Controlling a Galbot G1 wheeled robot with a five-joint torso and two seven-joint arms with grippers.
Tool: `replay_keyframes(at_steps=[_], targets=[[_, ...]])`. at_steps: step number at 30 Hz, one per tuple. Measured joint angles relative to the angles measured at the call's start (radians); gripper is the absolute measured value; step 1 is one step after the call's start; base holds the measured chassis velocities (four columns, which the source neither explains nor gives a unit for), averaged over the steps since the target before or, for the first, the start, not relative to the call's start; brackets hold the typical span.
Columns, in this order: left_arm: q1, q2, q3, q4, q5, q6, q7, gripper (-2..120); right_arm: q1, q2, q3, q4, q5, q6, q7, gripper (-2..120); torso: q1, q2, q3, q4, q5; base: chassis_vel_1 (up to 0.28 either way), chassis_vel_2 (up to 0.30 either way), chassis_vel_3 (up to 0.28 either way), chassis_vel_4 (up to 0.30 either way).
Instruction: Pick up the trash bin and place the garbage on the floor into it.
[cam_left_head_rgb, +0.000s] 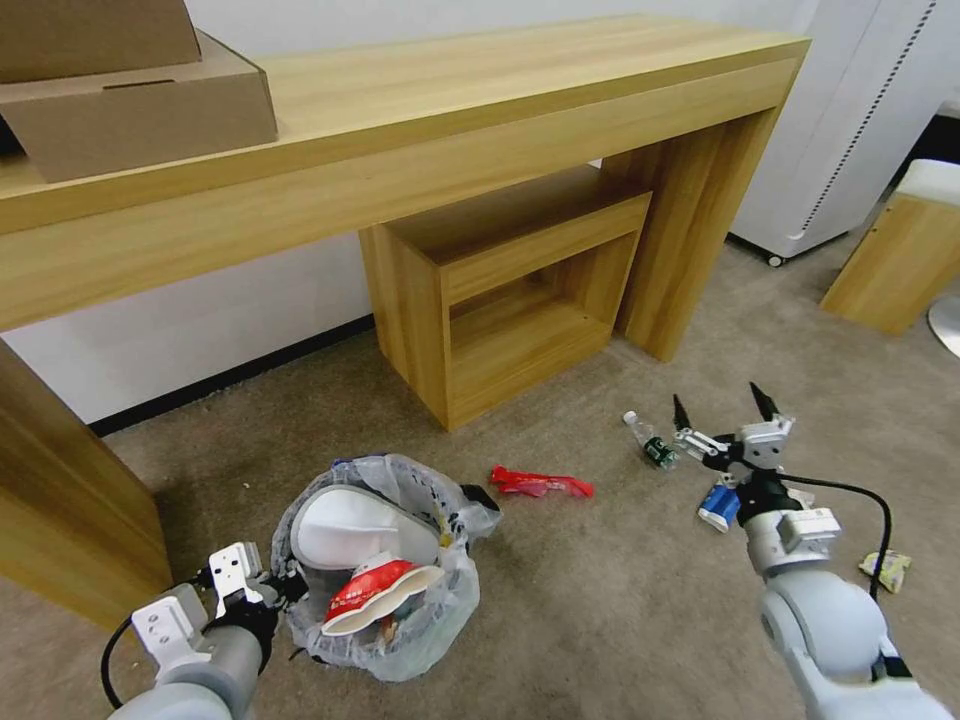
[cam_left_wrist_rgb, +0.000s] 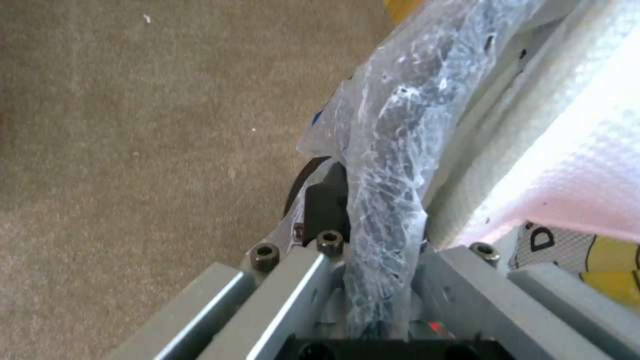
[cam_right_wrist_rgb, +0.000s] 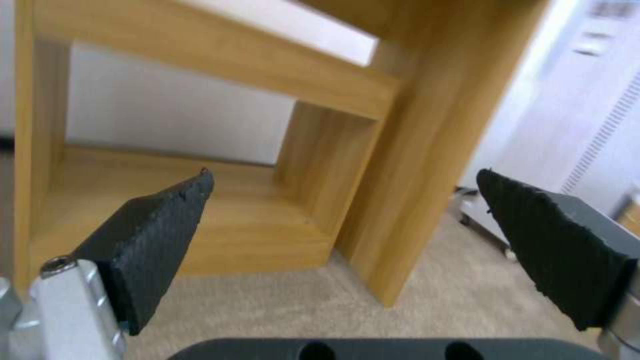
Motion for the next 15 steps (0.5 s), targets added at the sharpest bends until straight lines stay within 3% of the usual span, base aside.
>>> replay_keyframes(at_steps=[2, 4, 7, 15], targets=[[-0.001, 0.005, 0.002, 0.002, 0.001, 0.000, 0.000, 0, 0.102, -0.075, -0.052, -0.120, 0.018, -0.011, -0.024, 100, 0.000, 0.000, 0.000, 0.0002, -0.0003, 0.000, 0.000, 0.000, 0.000], [-0.004, 0.008, 0.004, 0.005, 0.000, 0.000, 0.000, 0, 0.134, -0.095, -0.072, -0.160, 0.026, -0.012, -0.035, 100, 0.000, 0.000, 0.000, 0.0001, 0.0002, 0.000, 0.000, 0.000, 0.000], [-0.007, 0.009, 0.017, 0.015, 0.004, -0.002, -0.002, 0, 0.256, -0.150, -0.164, -0.314, 0.032, -0.010, -0.083, 100, 0.000, 0.000, 0.000, -0.0003, -0.0004, 0.000, 0.000, 0.000, 0.000], [-0.004, 0.019, 0.028, 0.028, 0.014, -0.006, -0.008, 0, 0.454, -0.167, -0.391, -0.481, 0.052, -0.012, -0.096, 100, 0.000, 0.000, 0.000, 0.0000, -0.0001, 0.000, 0.000, 0.000, 0.000]])
